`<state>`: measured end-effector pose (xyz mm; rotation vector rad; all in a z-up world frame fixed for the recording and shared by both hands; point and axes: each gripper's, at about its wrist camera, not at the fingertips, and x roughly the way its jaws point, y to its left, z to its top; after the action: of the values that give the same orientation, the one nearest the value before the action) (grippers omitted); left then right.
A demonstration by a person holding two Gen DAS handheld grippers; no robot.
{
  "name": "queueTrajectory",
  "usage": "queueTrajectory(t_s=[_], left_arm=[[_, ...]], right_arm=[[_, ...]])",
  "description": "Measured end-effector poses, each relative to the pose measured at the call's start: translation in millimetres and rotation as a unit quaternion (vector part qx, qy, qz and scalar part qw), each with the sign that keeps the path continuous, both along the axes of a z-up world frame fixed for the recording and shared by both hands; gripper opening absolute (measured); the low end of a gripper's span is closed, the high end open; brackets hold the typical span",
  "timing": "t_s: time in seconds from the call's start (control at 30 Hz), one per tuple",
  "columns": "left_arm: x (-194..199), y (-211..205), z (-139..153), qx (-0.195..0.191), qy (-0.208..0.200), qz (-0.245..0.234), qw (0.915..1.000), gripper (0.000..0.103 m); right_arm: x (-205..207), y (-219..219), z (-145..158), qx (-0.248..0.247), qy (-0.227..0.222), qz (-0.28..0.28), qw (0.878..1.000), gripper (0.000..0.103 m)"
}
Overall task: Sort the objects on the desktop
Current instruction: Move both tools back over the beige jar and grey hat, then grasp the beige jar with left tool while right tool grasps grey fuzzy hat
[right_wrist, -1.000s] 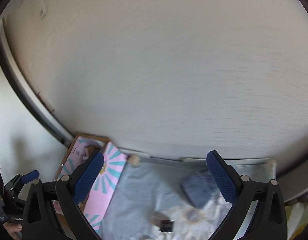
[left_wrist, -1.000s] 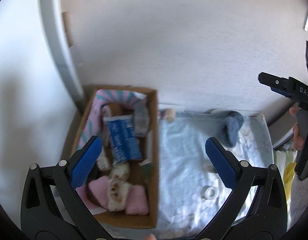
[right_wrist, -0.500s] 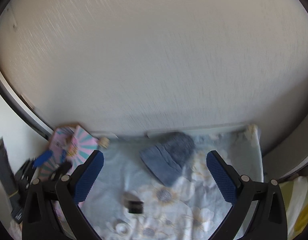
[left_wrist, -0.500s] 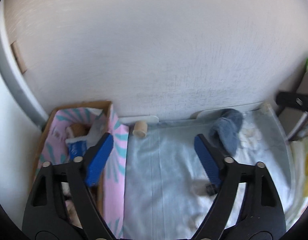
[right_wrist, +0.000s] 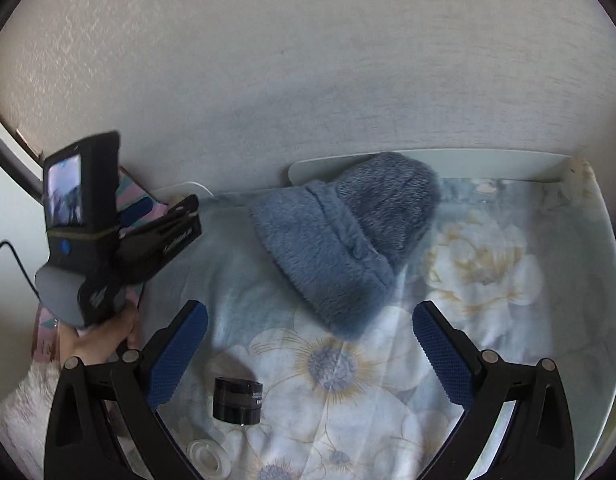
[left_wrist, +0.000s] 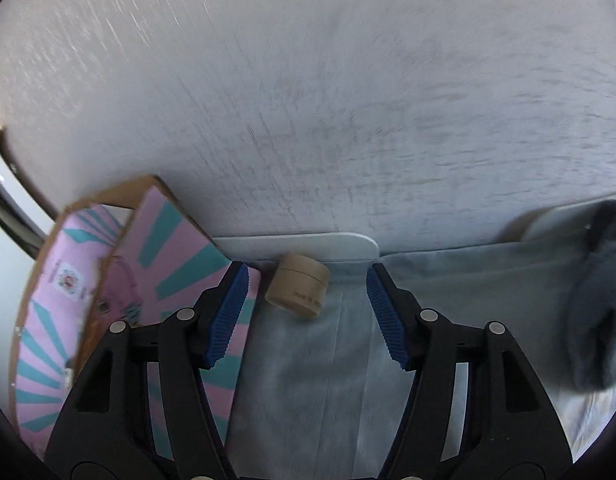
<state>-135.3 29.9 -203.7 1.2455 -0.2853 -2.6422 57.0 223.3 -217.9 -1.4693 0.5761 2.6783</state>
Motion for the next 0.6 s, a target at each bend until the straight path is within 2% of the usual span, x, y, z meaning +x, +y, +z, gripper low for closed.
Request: queueTrajectory(t_s=[0.1,0.27,0.37,0.43,0.5,0.57,0.6], left_arm=[[-8.9,-8.3,-7.6,0.014,-0.009,0.009,0.9998,0.059],[-15.2,-6.8,-16.5,0.015,-0.018,0.001,0.9997,0.058],[-14.3,-8.7,-20.3,0.025,-0.021,-0.005,0.9994,0.050],[-13.9,-8.1,-20.5,0.027,-0.024,-0.008,0.9993,0.041],[-13.5,-8.3,-21.1,0.028,-0.027,-0.010,0.9992,0.032],[-12.5,-9.7,-21.9,0.032,-0.028,-0.013,0.9990,0.032],[-11.8,-10.2,-22.3,0.031,-0.028,-0.014,0.9990,0.031]], right_arm=[[-7.4,-1.8,-2.2,0.013,0.002,0.002,1.000,0.102],[-23.3,0.5,-11.0,0.030,0.006,-0.006,1.000,0.100],[-34.0,0.3,-19.9,0.041,0.001,-0.007,0.999,0.094],[-38.7,1.1,-24.7,0.041,0.000,-0.010,0.999,0.081],[-42.8,3.2,-30.0,0.041,-0.010,-0.013,0.999,0.051],[-43.4,6.4,-31.1,0.043,-0.012,-0.019,0.999,0.041],[-42.8,8.0,-30.8,0.043,-0.010,-0.021,0.999,0.028]])
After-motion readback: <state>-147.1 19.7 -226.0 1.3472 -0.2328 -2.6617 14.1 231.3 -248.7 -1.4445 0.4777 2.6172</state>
